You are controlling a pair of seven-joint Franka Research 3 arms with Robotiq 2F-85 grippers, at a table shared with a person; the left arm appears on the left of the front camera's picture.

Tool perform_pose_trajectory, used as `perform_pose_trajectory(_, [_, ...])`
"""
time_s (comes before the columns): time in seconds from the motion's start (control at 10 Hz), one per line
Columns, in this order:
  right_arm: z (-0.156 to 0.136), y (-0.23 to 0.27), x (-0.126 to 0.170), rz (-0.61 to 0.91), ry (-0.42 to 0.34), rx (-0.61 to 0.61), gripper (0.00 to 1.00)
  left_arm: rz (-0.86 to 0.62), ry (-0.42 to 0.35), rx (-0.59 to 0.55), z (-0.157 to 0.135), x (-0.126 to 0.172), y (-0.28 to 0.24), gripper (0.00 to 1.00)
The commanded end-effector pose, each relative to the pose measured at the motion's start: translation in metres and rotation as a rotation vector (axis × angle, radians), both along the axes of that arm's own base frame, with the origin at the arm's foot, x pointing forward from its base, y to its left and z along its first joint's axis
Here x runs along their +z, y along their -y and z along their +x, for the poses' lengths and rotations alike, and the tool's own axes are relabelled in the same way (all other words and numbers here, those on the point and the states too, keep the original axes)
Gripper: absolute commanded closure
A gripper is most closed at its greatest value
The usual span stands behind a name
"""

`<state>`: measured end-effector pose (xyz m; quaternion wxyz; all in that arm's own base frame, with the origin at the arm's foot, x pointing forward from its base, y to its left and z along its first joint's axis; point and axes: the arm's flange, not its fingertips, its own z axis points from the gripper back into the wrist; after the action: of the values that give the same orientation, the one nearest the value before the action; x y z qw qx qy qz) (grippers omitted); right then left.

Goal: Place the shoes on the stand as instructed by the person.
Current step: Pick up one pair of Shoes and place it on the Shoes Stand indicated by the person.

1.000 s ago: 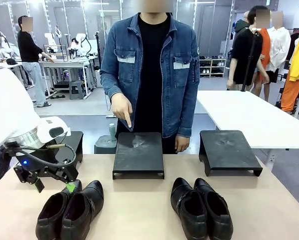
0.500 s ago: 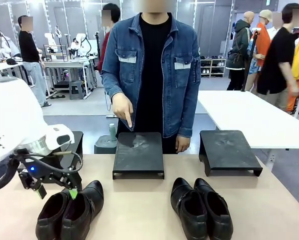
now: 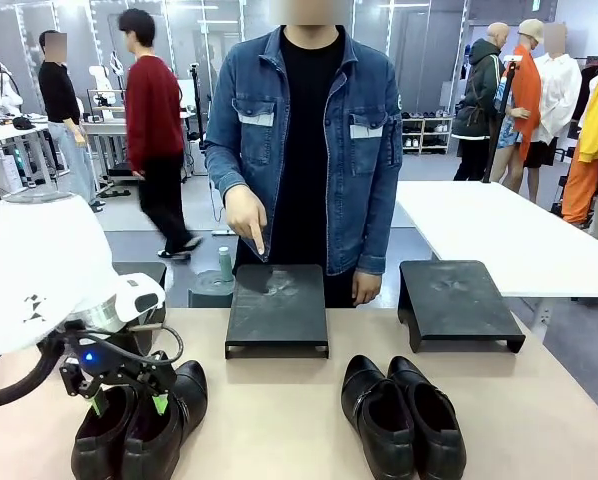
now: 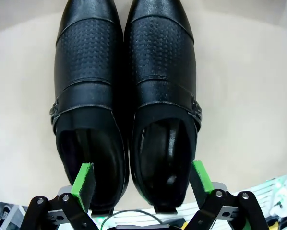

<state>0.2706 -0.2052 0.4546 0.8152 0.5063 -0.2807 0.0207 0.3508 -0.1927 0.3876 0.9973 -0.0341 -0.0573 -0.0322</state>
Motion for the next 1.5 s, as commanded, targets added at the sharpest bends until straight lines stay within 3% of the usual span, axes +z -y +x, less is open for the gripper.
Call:
perform_pose_trajectory(0.0, [0.0, 0.0, 0.0, 0.011, 0.02, 0.002, 0.0, 0.039, 0.029, 0.035, 0.006, -0.019, 0.005, 0.0])
perform_pose_trajectory(0.5, [0.0, 0.0, 0.0, 0.011, 0.02, 0.002, 0.0, 0.073, 0.007, 0.048, 0.012, -0.038, 0.004, 0.02])
perform_pose_trajectory(0.8, [0.0, 0.0, 0.0, 0.011, 0.02, 0.002, 0.0, 0.068, 0.001, 0.06, 0.013, -0.041, 0.003, 0.88])
perform_pose_trajectory(0.9, [0.0, 0.0, 0.0, 0.011, 0.02, 0.002, 0.0, 0.069, 0.004, 0.061, 0.012, -0.04, 0.003, 1.0])
perform_pose_trajectory(1.2, [0.0, 0.0, 0.0, 0.011, 0.02, 0.002, 0.0, 0.079, -0.002, 0.062, 0.012, -0.04, 0.003, 0.96])
perform_pose_trajectory(1.4, [0.0, 0.0, 0.0, 0.011, 0.02, 0.002, 0.0, 0.082, 0.006, 0.066, 0.011, -0.036, 0.002, 1.0])
